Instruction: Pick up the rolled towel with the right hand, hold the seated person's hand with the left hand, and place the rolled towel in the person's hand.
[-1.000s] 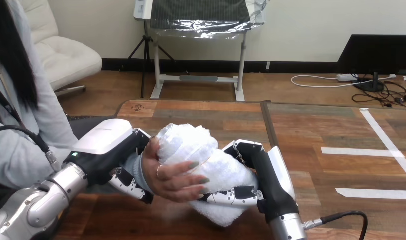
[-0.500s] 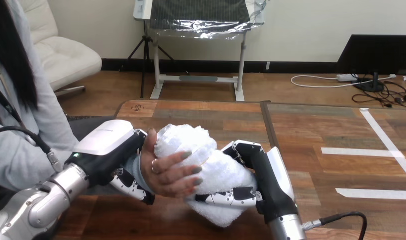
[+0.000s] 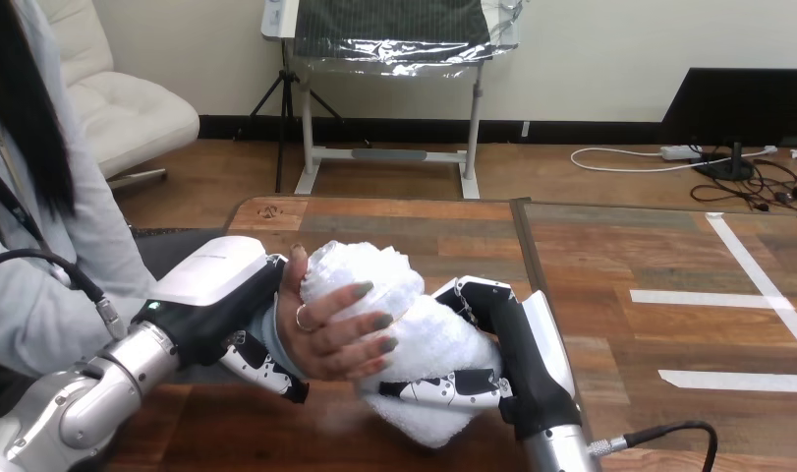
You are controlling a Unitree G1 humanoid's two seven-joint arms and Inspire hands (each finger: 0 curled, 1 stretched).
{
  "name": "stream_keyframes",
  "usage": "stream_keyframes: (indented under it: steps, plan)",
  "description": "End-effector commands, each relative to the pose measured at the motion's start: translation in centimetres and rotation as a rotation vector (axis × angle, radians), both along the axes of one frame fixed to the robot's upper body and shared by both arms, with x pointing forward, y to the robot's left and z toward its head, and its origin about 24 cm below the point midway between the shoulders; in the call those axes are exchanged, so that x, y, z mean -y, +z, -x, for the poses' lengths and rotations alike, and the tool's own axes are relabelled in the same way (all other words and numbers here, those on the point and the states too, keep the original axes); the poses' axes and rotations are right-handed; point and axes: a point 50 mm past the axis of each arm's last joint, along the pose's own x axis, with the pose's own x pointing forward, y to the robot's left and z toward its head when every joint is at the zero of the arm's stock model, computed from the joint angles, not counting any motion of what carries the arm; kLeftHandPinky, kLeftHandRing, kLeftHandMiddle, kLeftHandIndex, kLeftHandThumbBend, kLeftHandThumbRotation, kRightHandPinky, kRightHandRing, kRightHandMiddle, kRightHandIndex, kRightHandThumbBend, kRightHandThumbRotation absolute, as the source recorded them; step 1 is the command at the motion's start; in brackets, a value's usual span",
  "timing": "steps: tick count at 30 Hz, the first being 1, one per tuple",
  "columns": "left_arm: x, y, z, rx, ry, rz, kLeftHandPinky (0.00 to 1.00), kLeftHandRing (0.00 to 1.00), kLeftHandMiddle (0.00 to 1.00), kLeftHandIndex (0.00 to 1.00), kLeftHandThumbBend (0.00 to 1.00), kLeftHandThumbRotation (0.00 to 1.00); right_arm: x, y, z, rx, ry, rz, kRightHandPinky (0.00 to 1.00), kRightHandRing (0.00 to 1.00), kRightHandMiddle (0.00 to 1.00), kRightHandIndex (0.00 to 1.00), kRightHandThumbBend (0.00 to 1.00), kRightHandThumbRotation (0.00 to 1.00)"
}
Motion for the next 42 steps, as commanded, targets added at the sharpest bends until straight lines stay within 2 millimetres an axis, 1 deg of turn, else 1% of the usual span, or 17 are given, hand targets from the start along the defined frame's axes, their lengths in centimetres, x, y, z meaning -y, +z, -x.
stream_keyframes:
  steps: [1, 7, 18, 33, 42]
  plan:
    - [1.5, 1.5, -1.1, 0.072, -0.032, 0.059, 0.23, 0.28, 0.34, 0.34, 0.96, 0.07, -2.0, 2.9, -1.1, 0.156, 0.054, -0.099, 0.21, 0.27, 0.35, 0.34, 0.71, 0.0]
    - [1.5, 1.4, -1.1, 0.07, -0.033, 0.062, 0.22, 0.28, 0.34, 0.34, 0.96, 0.07, -2.0, 3.1, -1.1, 0.161, 0.058, -0.114, 0.2, 0.26, 0.34, 0.33, 0.69, 0.0]
    - [1.6, 1.2, -1.0, 0.07, -0.036, 0.076, 0.22, 0.28, 0.34, 0.34, 0.96, 0.08, -1.6, 3.1, -1.3, 0.158, 0.038, -0.116, 0.2, 0.26, 0.34, 0.33, 0.68, 0.0]
    - [1.6, 1.1, -0.9, 0.061, -0.036, 0.068, 0.23, 0.28, 0.35, 0.35, 0.96, 0.11, -1.1, 2.9, -1.5, 0.132, 0.017, -0.117, 0.21, 0.27, 0.36, 0.34, 0.72, 0.0]
    - [1.5, 1.1, -0.9, 0.061, -0.037, 0.066, 0.26, 0.31, 0.37, 0.38, 0.96, 0.13, -0.9, 2.6, -1.7, 0.101, 0.01, -0.115, 0.24, 0.29, 0.38, 0.37, 0.75, 0.0]
